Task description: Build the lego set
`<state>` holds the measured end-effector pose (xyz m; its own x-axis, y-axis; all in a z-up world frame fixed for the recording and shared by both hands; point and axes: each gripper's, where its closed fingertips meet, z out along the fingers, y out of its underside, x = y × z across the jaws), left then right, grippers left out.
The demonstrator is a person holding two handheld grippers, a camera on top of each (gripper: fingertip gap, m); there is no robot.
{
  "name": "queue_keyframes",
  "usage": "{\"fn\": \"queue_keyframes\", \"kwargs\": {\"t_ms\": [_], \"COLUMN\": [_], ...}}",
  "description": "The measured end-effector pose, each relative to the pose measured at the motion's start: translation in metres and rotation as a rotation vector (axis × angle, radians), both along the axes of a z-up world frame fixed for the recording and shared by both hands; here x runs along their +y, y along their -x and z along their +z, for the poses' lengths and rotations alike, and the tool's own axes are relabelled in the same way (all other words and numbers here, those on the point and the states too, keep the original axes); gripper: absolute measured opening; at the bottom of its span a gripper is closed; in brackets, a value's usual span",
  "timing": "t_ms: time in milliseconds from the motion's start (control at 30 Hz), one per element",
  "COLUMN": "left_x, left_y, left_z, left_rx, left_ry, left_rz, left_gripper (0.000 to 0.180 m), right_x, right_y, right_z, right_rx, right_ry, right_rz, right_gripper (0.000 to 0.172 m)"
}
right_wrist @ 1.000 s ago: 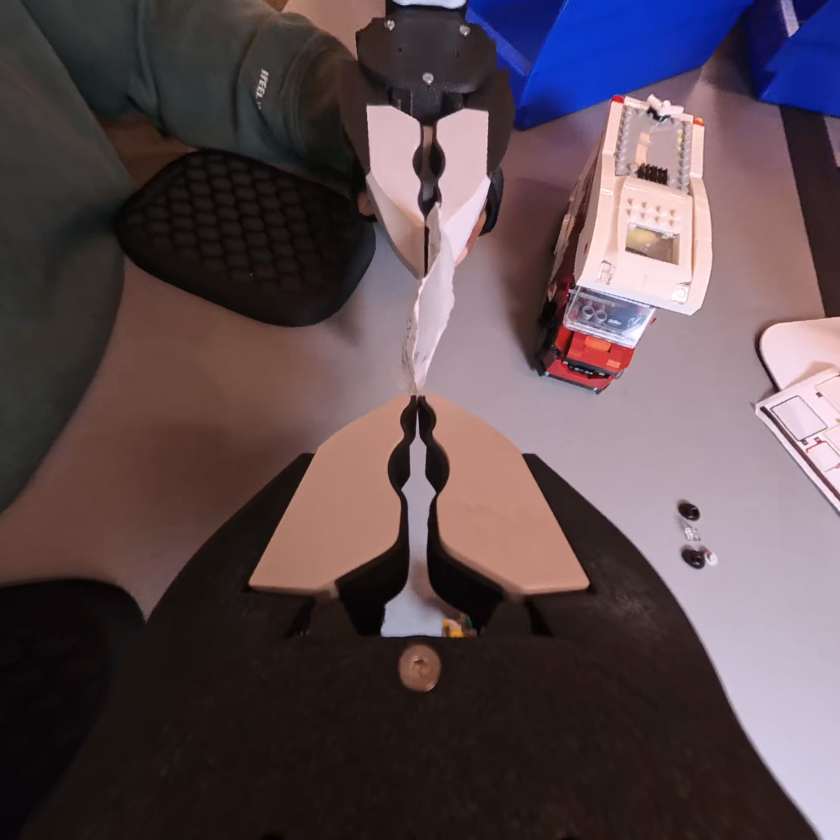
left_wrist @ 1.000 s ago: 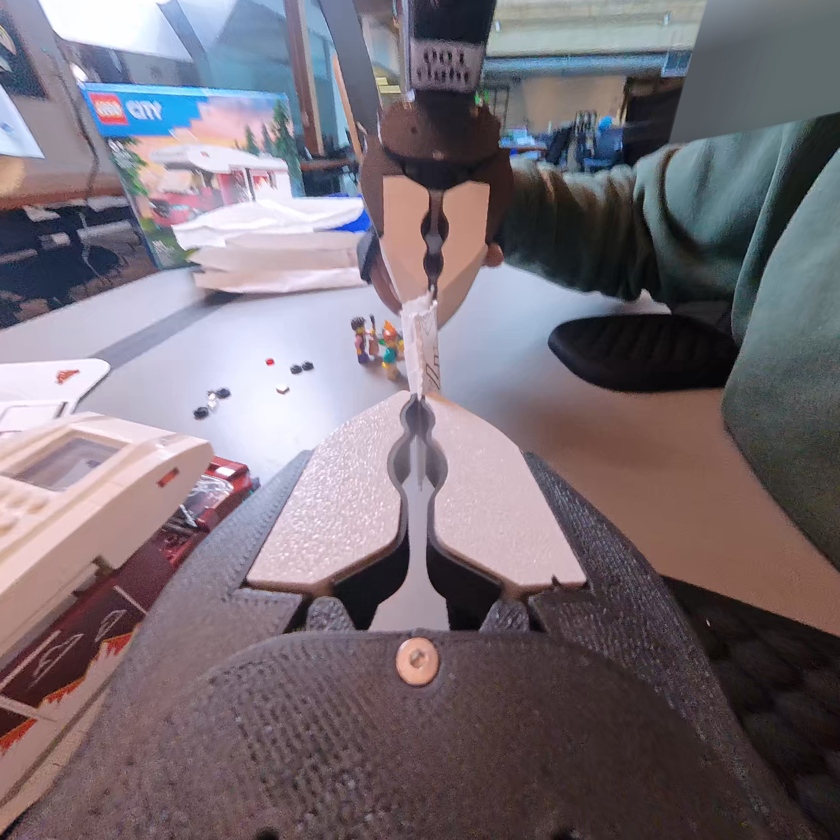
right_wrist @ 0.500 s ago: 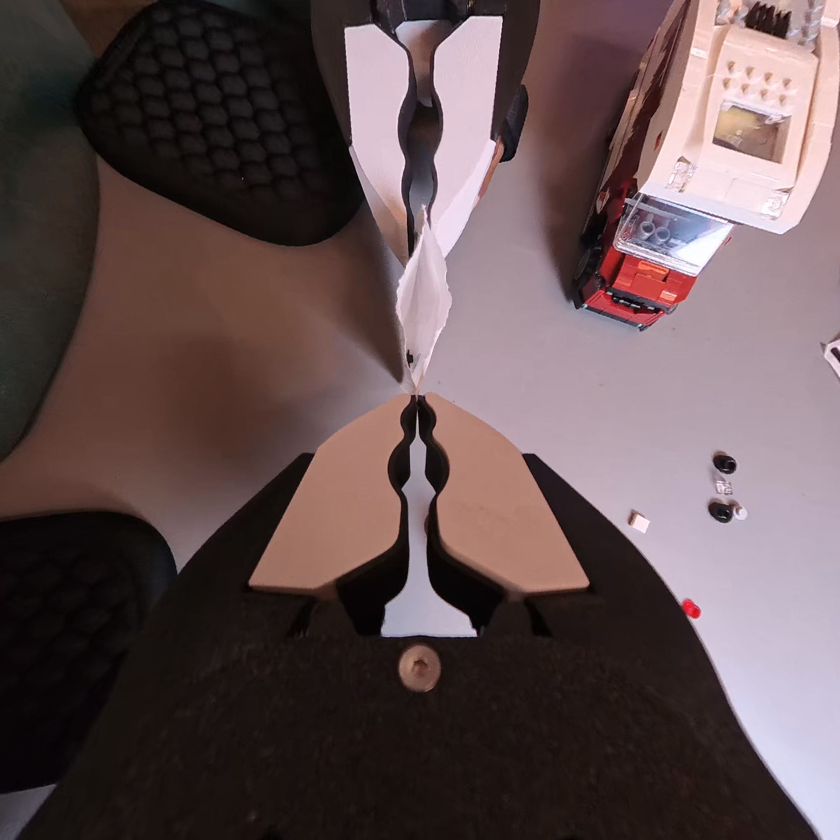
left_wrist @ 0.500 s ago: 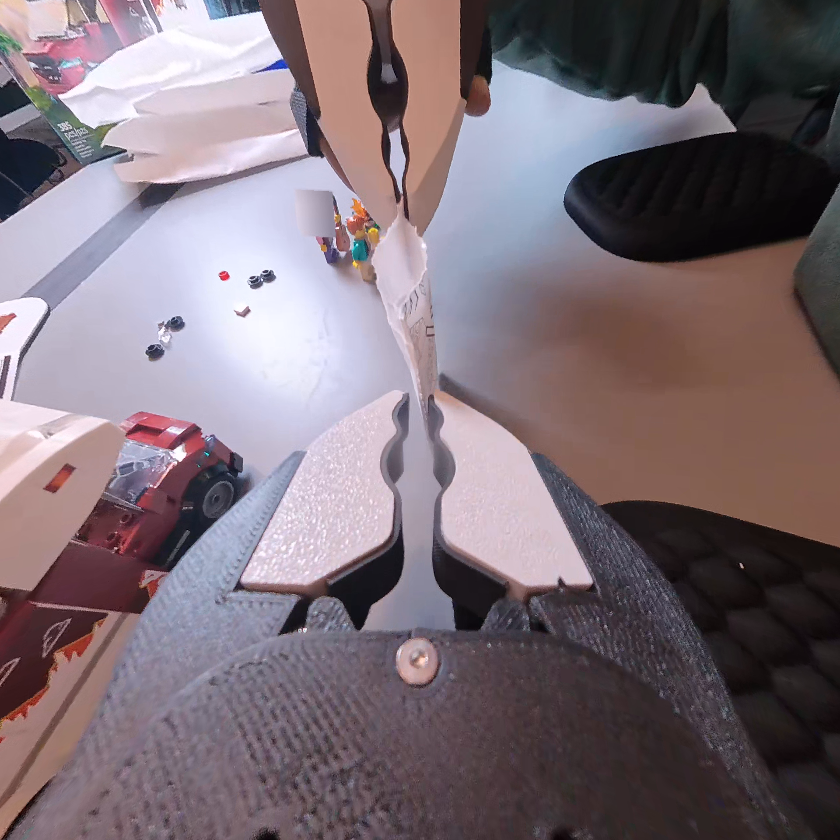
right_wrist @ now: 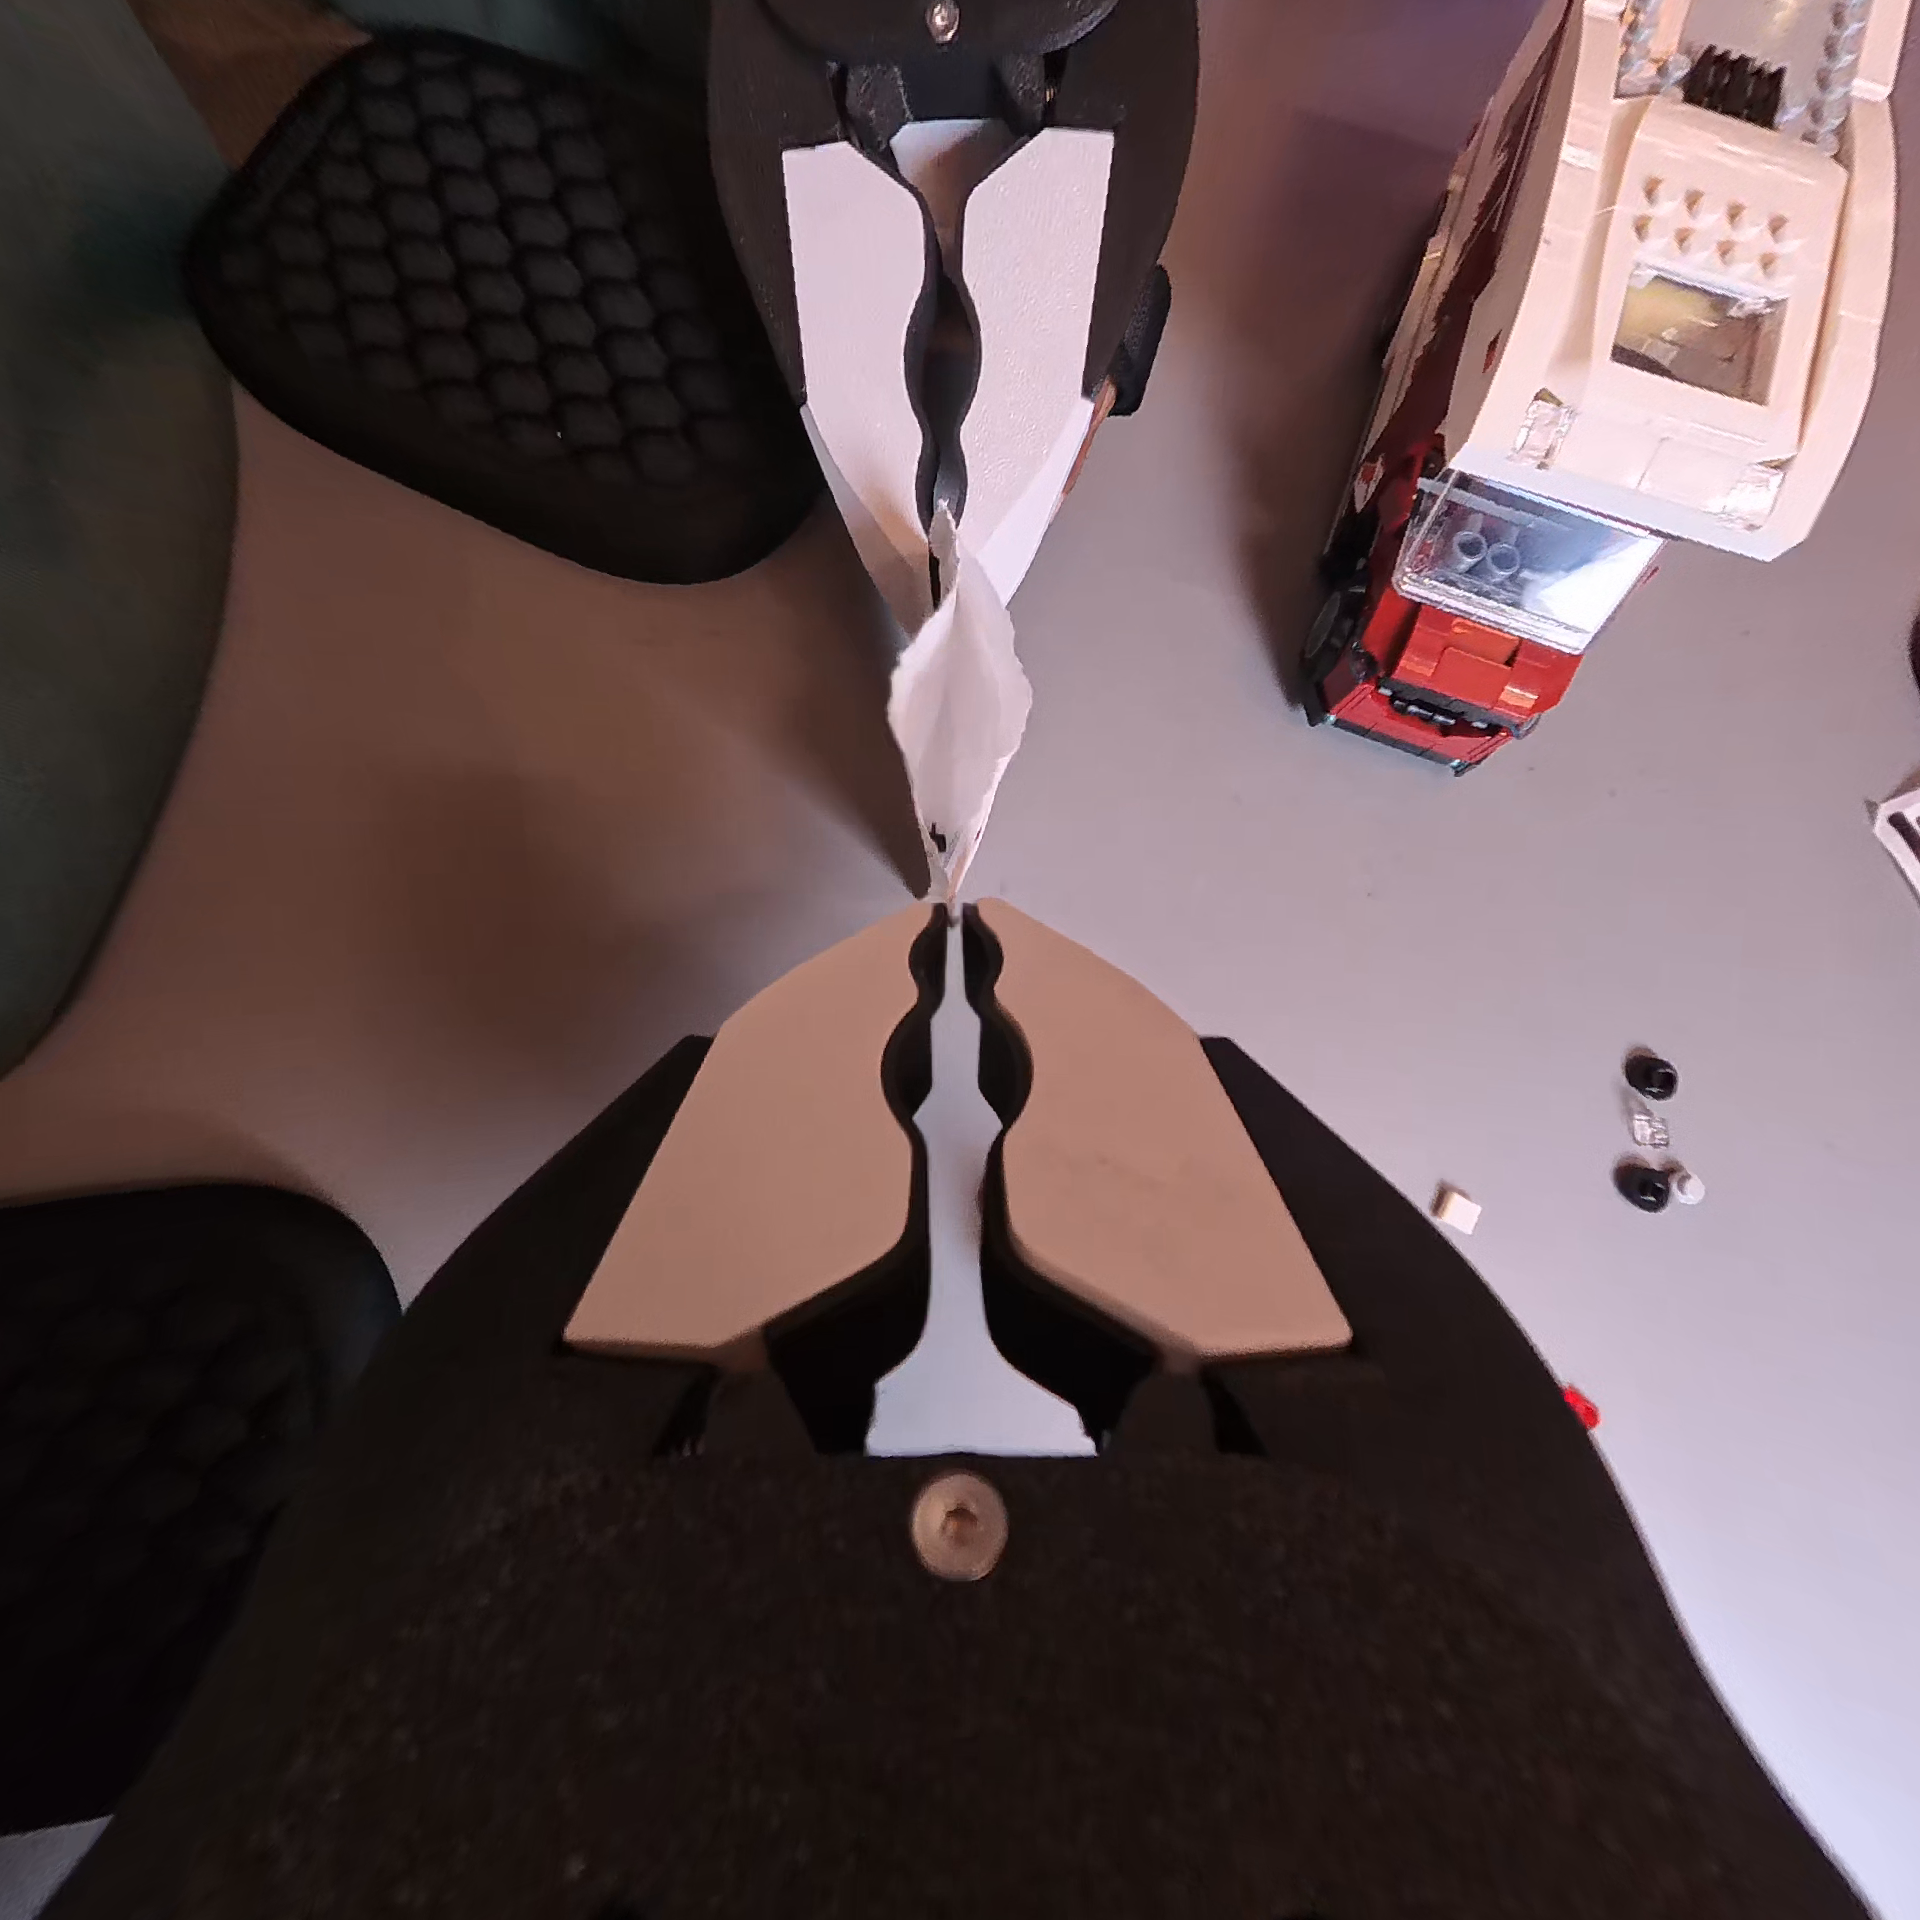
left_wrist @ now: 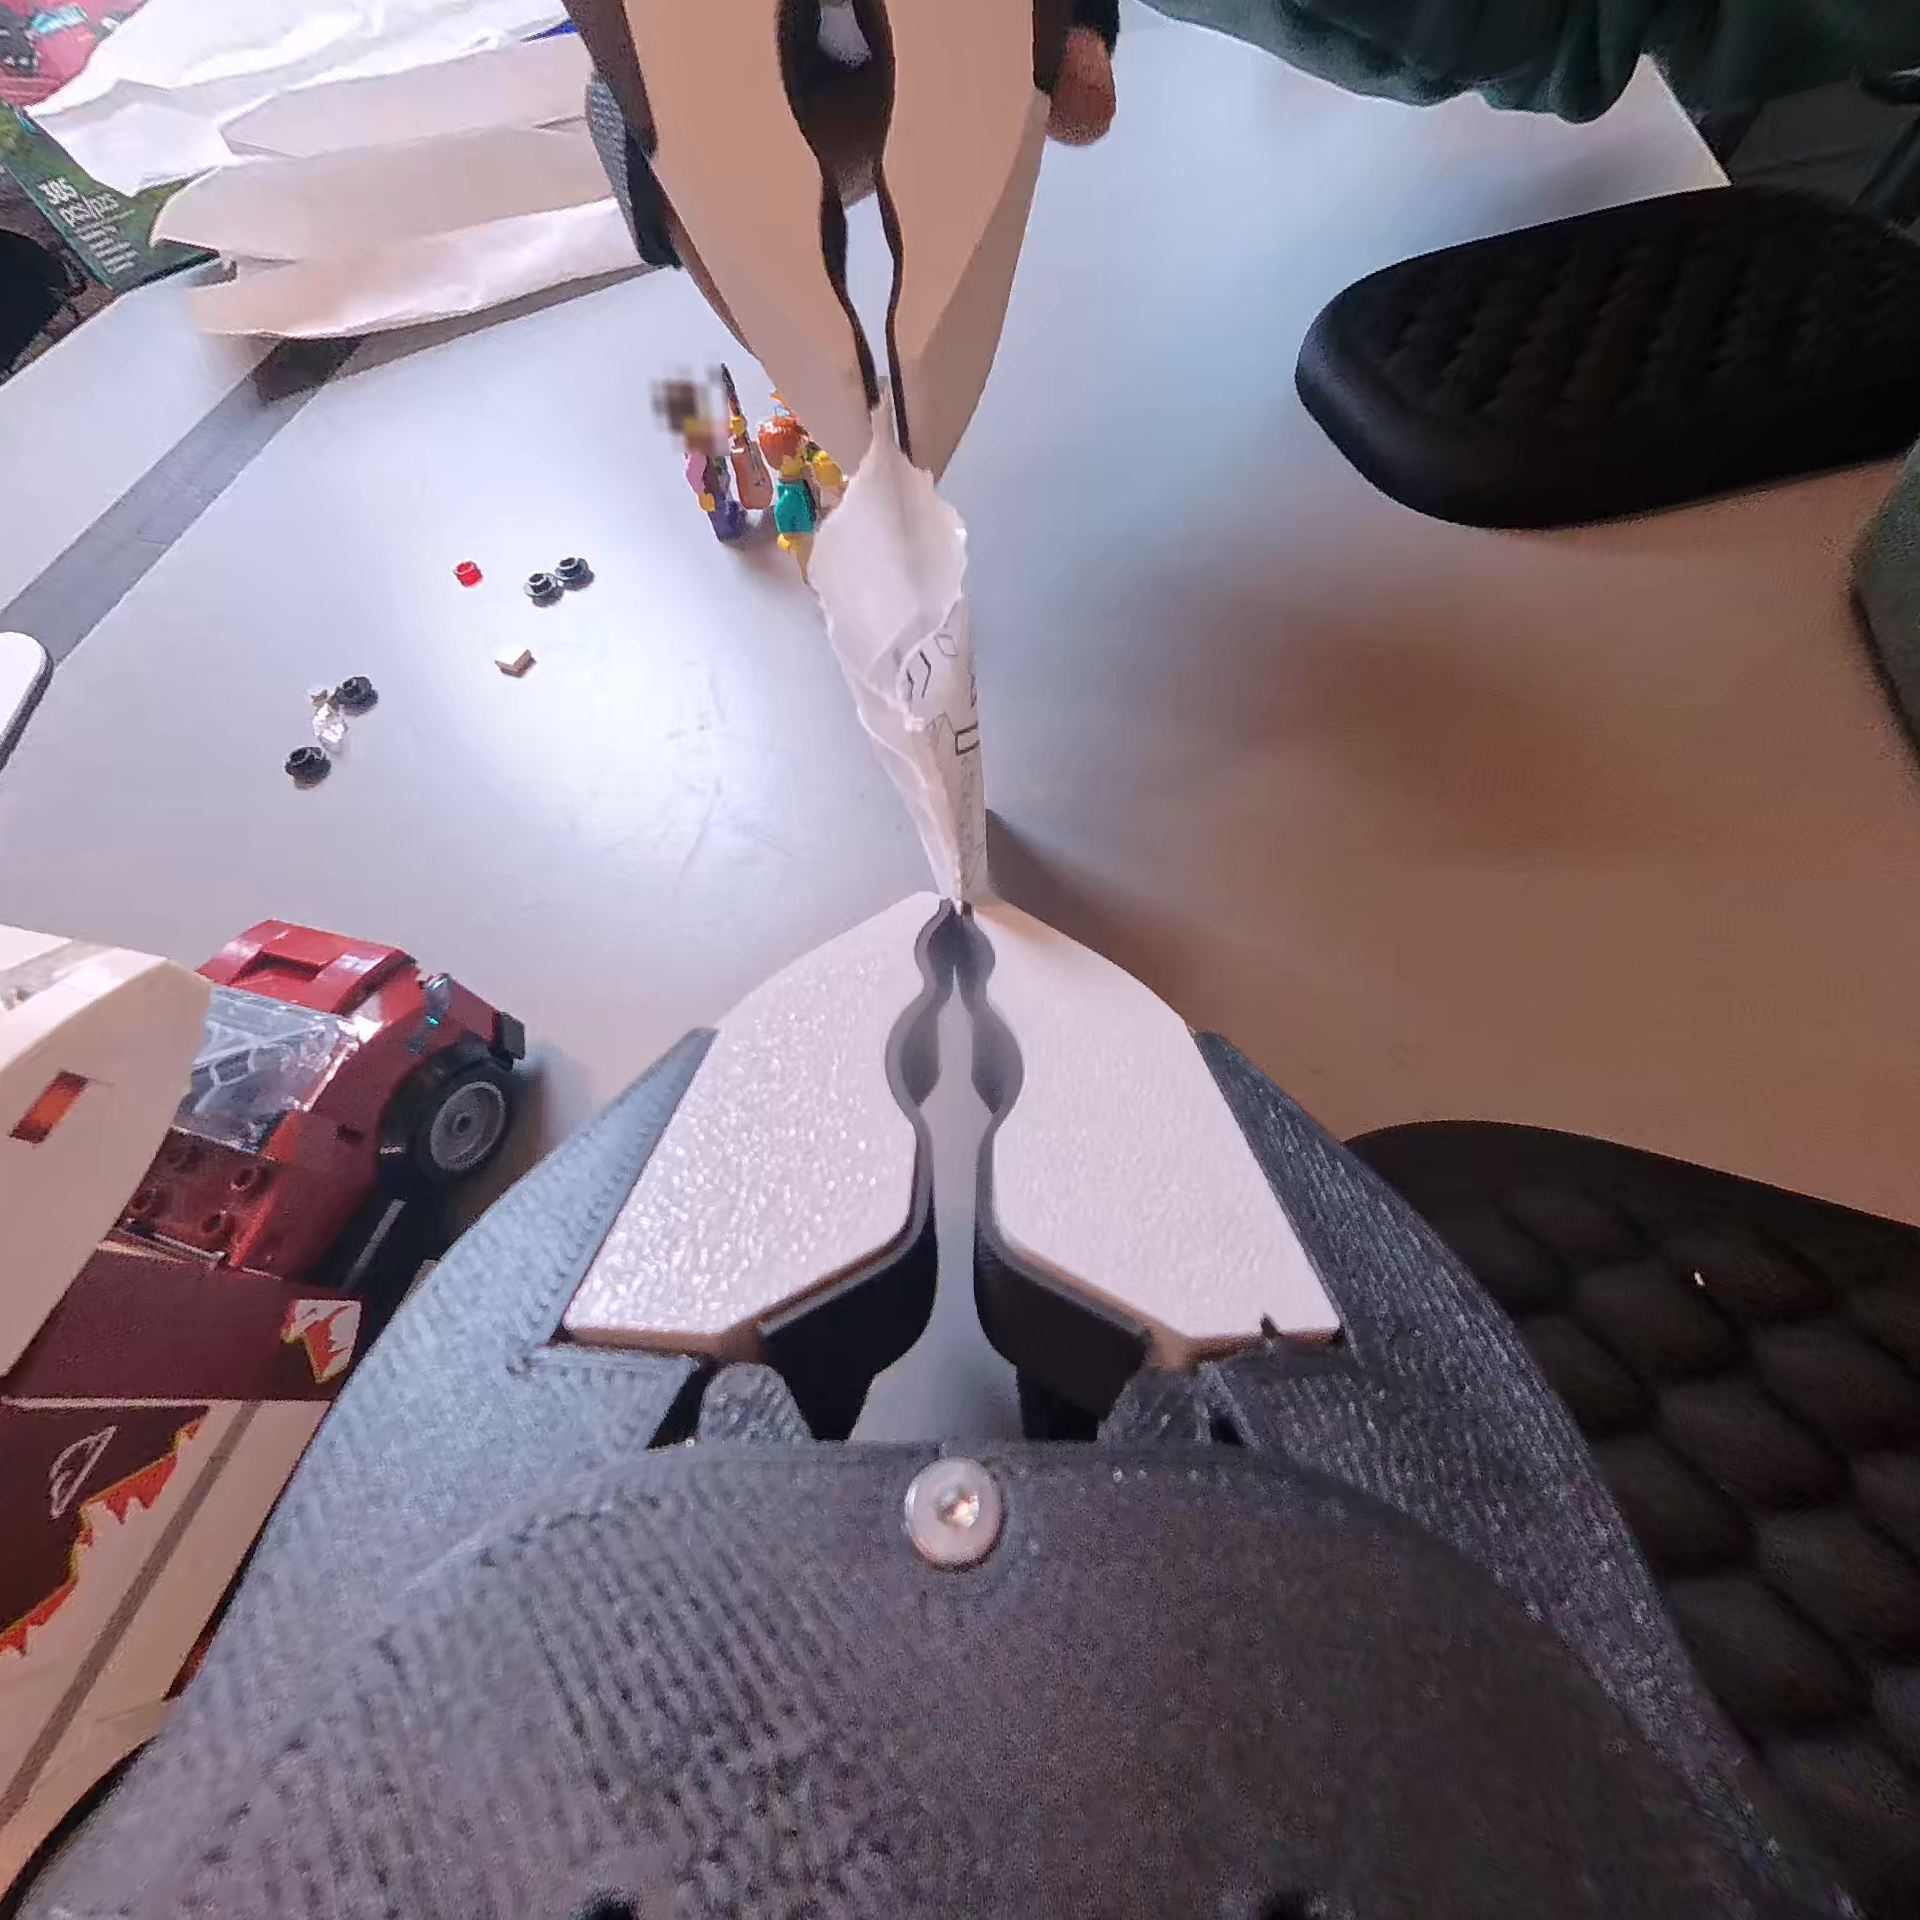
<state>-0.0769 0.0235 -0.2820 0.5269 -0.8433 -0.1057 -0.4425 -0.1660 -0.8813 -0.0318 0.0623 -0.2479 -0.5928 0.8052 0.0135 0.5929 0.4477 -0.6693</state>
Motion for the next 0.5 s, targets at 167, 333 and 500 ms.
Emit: {"fn": "queue_keyframes", "kwargs": {"t_ms": [167, 333, 500], "left_x": [0.001, 0.000, -0.001], "left_y": [0.002, 0.002, 0.001], "left_z": [-0.001, -0.002, -0.003], "left_rx": [-0.003, -0.001, 0.005], "left_ry": [0.013, 0.025, 0.034], "left_rz": [0.006, 0.007, 0.002], "left_gripper": [0.000, 0.000, 0.000], "right_x": [0.009, 0.038, 0.091], "right_y": [0.002, 0.007, 0.015], "right_z": [0.014, 0.021, 0.011], "right_rx": [0.049, 0.093, 0.076], "right_ry": [0.030, -0.009, -0.116], "right_rz": [-0.023, -0.107, -0.222], "right_gripper": [0.008, 0.011, 0.012]}}
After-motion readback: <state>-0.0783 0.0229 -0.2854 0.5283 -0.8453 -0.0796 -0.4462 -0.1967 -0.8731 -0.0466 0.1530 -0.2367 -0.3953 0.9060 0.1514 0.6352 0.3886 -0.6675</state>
